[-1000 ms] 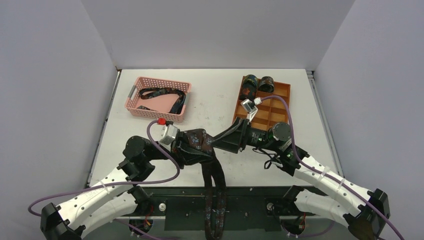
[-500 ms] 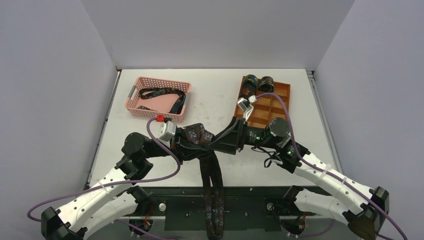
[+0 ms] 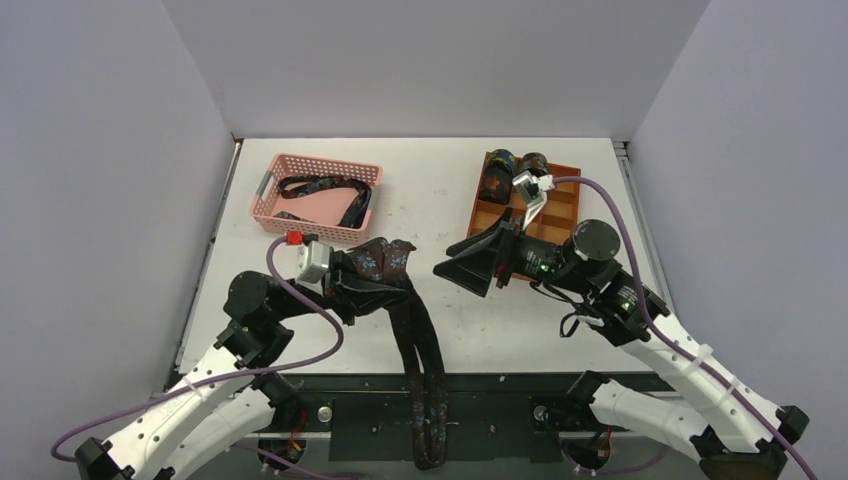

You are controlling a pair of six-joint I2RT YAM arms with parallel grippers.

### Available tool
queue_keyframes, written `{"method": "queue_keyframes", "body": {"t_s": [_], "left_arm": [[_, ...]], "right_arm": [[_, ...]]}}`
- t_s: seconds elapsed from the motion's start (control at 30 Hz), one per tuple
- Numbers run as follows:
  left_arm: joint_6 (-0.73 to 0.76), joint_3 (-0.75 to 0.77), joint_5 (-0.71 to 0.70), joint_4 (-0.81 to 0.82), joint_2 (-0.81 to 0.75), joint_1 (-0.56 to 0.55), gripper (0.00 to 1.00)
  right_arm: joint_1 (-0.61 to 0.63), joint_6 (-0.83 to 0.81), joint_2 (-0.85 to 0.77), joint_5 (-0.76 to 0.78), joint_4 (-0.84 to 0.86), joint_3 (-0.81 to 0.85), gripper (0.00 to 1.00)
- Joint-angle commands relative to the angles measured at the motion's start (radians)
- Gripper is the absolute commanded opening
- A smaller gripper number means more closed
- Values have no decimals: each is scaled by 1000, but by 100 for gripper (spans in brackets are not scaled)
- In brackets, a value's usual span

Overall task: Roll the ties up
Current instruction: Flatten out the tie at the center of the board.

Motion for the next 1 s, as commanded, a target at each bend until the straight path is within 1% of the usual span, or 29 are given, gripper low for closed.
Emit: {"method": "queue_keyframes", "body": {"t_s": [0.0,0.1,0.27,0.33,0.43,0.5,0.57,0.6,0.7,0.77,0.87,0.97], "left_arm": [[13,56,11,9,-3,19,0],[-14,68,37,45,35,20,0],[-54,72,56,106,74,19,0],[-72,75,64,126,85,18,0],[-89,76,73,141,94,17,0],[-96,73,75,142,93,17,0],[-104,69,78,146,92,17,0],[-106,68,82,146,90,17,0],[-116,61,92,147,87,16,0],[-119,55,93,152,87,14,0],[-127,50,93,164,93,9,0],[-131,52,90,171,101,5,0]], "right_arm": [[8,-13,-16,-106,8,5,90],[29,24,4,-146,65,-13,93],[134,-23,75,-37,14,27,97],[149,-18,98,-13,37,29,100],[152,0,107,20,109,1,89],[154,12,109,35,159,-13,79],[153,11,108,59,178,-20,71],[152,16,105,71,190,-25,69],[146,12,91,102,200,-26,69],[144,13,93,102,217,-25,66],[145,24,114,84,239,-18,56],[150,43,136,59,273,-21,42]]}}
